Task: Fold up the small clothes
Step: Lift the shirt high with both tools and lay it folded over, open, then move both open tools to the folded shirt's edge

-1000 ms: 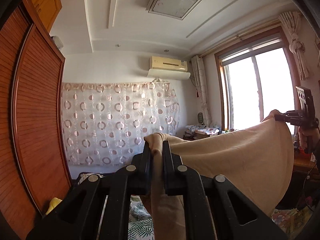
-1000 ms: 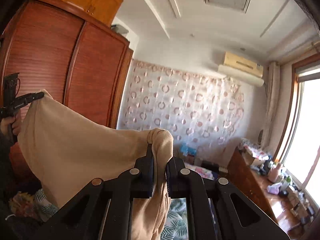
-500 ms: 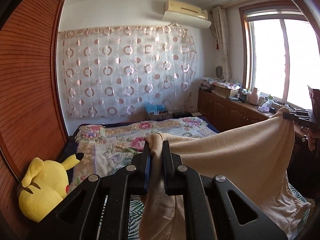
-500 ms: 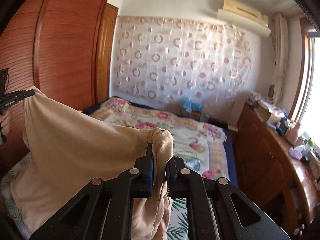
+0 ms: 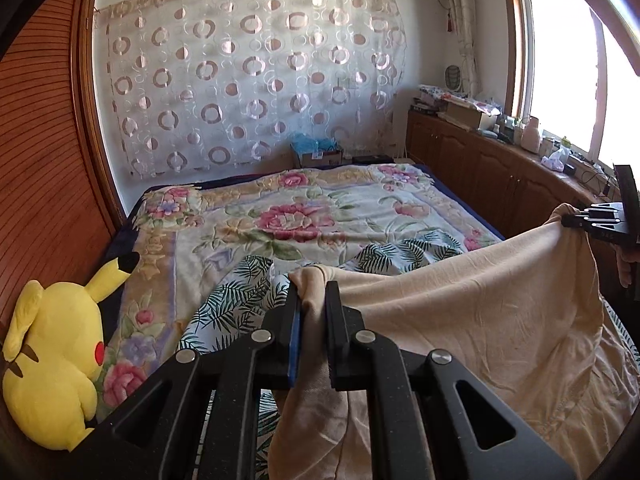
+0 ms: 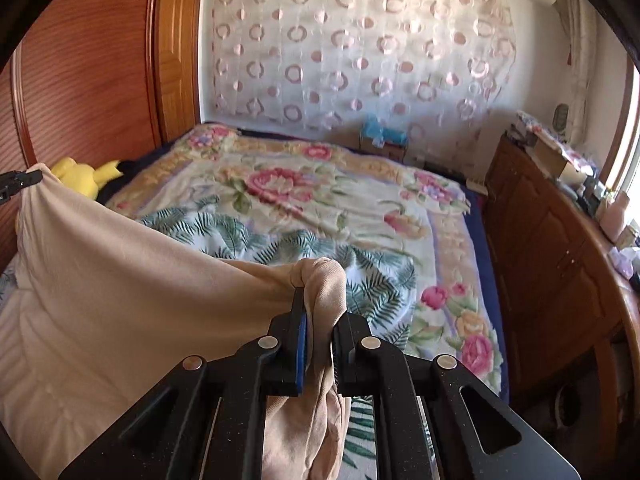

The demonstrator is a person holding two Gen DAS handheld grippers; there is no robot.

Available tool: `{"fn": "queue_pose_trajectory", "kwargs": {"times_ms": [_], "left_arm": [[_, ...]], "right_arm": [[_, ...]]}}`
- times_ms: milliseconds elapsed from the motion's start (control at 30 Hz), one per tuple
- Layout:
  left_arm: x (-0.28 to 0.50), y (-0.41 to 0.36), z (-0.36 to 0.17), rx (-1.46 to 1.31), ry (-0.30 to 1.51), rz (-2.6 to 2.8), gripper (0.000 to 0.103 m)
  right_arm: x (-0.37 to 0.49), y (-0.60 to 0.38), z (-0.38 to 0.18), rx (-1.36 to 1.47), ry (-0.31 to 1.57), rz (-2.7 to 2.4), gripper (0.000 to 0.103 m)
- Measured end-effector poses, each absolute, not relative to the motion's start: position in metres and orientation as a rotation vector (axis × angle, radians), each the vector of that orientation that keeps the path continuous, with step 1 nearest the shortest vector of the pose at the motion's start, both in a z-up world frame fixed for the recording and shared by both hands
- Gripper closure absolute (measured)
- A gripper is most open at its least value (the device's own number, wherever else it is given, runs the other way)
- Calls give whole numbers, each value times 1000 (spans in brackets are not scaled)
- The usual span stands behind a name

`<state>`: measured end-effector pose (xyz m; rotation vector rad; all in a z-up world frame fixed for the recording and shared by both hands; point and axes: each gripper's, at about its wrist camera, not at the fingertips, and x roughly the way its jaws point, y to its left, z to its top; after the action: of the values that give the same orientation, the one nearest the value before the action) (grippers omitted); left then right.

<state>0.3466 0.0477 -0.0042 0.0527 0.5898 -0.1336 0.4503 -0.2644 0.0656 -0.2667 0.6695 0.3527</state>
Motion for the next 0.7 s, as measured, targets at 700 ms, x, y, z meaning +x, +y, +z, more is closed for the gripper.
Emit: {"fn": "queue_pose_trajectory", "kwargs": {"times_ms": [700], "left_arm": [[328,44,-61,128,829,-128,63]], "right_arm": [[399,-266,98,-215,772,389,78]]}}
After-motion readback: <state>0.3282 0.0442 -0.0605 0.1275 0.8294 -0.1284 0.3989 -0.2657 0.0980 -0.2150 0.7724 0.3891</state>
